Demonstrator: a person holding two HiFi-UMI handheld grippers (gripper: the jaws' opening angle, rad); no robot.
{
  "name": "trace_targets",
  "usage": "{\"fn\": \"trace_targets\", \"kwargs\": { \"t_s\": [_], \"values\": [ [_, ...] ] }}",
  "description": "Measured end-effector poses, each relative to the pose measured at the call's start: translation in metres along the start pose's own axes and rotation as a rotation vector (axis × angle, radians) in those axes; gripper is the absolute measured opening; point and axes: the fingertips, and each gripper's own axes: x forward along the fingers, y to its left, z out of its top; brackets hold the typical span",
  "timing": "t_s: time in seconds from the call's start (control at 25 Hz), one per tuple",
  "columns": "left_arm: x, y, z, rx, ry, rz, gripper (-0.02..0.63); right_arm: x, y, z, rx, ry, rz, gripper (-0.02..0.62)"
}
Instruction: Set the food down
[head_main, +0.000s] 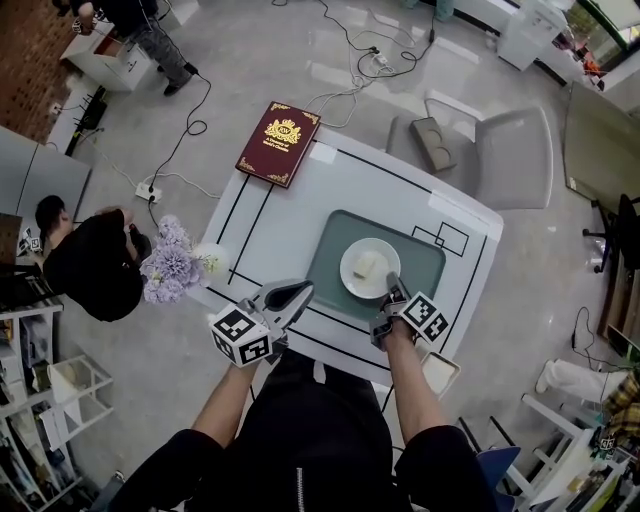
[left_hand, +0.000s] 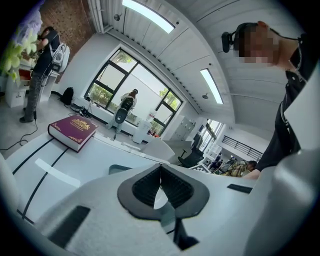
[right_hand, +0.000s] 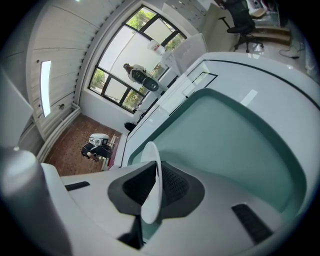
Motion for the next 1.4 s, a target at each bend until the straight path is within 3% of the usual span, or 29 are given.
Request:
{"fn": "trace_targets", "kwargs": {
  "t_s": [0.12,0.56,0.84,1.0,1.16,1.4],
  "values": [
    [0.004,-0.002,0.000,0.000,0.006,-0.013,0.006,-0.001,-0.001,0.001,-0.060,0.014,-0.040,0.021],
    [0.018,-0.002,0.005,-0.002,0.013,-0.048,0.006,0.005,-0.010,0.012,-0.435,0.091,-0.243,0.060],
    [0.016,0.004,0.007,-0.011,0.009,-0.055,0.006,0.008,-0.022,0.009,-0.519,0.146,-0.329,0.071],
    [0.015,0.004,0.006,-0.014,0.012,-0.064,0.006,0.008,-0.028,0.009,-0.516,0.153,-0.357,0.074],
    [0.015,0.004,0.004,-0.005,0.022,-0.085,0.006,0.002,-0.018,0.015,-0.486,0.105,-0.342,0.074],
    [0.019,-0.008,0.003,0.053,0.048,-0.136,0.006,-0.031,0.029,0.021,-0.489,-0.027,-0.246,0.072]
  ]
}}
